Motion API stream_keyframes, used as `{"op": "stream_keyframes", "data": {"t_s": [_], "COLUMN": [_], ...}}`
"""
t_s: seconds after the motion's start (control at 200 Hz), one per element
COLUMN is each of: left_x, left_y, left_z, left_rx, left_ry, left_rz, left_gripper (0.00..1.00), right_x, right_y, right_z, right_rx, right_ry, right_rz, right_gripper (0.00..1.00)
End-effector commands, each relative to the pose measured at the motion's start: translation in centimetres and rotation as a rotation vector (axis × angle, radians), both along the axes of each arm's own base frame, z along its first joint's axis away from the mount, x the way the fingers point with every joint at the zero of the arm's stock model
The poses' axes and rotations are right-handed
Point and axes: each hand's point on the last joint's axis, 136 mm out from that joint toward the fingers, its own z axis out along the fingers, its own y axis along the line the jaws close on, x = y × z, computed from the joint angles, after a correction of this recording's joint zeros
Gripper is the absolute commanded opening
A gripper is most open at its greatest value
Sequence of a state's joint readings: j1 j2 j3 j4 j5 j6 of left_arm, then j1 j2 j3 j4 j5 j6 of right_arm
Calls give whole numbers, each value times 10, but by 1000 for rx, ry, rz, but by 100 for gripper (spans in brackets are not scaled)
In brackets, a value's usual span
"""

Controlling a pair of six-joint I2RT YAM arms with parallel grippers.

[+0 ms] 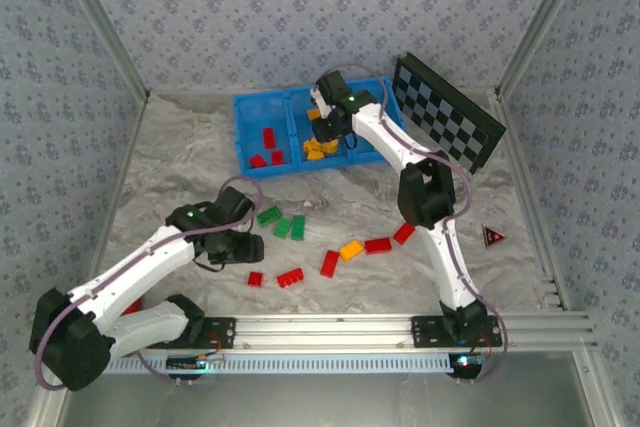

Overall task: Sort the legos into containers by color
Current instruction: Place the lego in the container, then pick up the lego from the middle-left of the table.

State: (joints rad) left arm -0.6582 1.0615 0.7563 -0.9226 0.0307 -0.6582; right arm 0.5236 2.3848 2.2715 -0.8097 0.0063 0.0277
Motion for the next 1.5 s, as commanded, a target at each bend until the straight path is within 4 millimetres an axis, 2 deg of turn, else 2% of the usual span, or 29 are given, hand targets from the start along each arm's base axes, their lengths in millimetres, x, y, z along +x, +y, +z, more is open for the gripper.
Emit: {"op": "stream_keyframes", "data": {"t_s": [0.0, 0.215, 0.36, 0.505, 0.685, 0.945, 1.079, 1.174, 1.274, 1.334, 1.499], "left_x": [-3, -17, -25, -32, -35, -33, -27, -8, 30, 63, 168], "left_y": [-11, -19, -20, -10, -8, -15, -17, -16, -5, 3, 20], "left_z": [-8, -23, -32, -44, -58, -75, -68, -46, -8, 22, 105], "left_rx": [-23, 12, 43, 122, 144, 140, 147, 142, 112, 79, 15], "left_ry": [28, 87, 122, 156, 180, 210, 212, 173, 109, 41, -163], "left_rz": [20, -2, -16, -19, -22, 3, 37, 72, 160, 212, 283], "left_gripper": [67, 68, 68, 69, 66, 41, 27, 24, 23, 22, 22], "right_x": [-1, -3, -2, -2, -5, -14, -36, -59, -87, -104, -174], "right_y": [-4, -1, 1, 7, 15, 13, 1, -16, -44, -60, -95], "right_z": [-10, -10, -3, 13, 39, 90, 109, 109, 92, 79, 23], "right_rx": [-34, -35, -22, 14, 54, 103, 110, 106, 97, 91, 55], "right_ry": [32, 35, 27, 9, -20, -78, -43, 12, 88, 130, 300], "right_rz": [19, 34, 38, 48, 67, 78, 70, 36, -35, -79, -146], "right_gripper": [40, 48, 54, 61, 63, 63, 64, 65, 65, 65, 66]}}
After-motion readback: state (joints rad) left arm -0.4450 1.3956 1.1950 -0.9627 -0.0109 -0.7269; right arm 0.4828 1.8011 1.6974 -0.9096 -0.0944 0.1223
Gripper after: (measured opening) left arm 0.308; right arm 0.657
